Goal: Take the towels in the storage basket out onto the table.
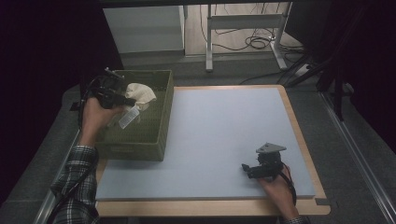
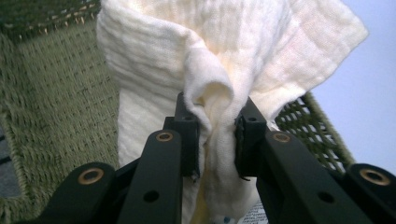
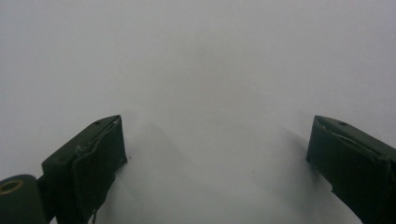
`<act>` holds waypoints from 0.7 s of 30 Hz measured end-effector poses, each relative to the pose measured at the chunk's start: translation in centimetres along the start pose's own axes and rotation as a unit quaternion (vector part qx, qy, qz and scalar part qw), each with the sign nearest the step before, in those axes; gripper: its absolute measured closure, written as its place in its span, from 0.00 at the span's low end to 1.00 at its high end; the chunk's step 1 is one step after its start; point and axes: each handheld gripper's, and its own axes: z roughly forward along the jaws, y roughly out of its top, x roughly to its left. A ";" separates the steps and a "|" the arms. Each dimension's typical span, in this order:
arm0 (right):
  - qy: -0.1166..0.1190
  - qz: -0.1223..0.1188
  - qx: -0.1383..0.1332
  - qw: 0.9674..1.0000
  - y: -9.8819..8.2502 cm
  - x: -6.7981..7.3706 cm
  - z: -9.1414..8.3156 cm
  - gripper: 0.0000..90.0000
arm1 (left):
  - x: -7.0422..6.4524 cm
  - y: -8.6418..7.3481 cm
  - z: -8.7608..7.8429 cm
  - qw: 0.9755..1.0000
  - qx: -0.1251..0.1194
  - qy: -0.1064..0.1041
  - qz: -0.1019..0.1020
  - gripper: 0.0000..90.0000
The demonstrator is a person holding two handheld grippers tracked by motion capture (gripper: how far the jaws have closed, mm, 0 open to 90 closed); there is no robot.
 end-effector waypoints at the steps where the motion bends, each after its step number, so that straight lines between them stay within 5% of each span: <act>1: 0.000 0.000 0.000 1.000 0.0 0.0 0.0 0.05 | -0.2 0.1 -0.2 1.000 -0.001 0.001 0.003 0.84; 8: 0.000 0.000 0.000 1.000 0.0 0.0 0.0 0.05 | -2.3 1.0 -1.6 1.000 -0.010 0.000 0.026 0.84; 21: 0.001 0.000 0.000 1.000 0.0 0.0 0.0 0.05 | -5.9 2.4 -1.4 0.998 -0.024 -0.012 0.057 0.83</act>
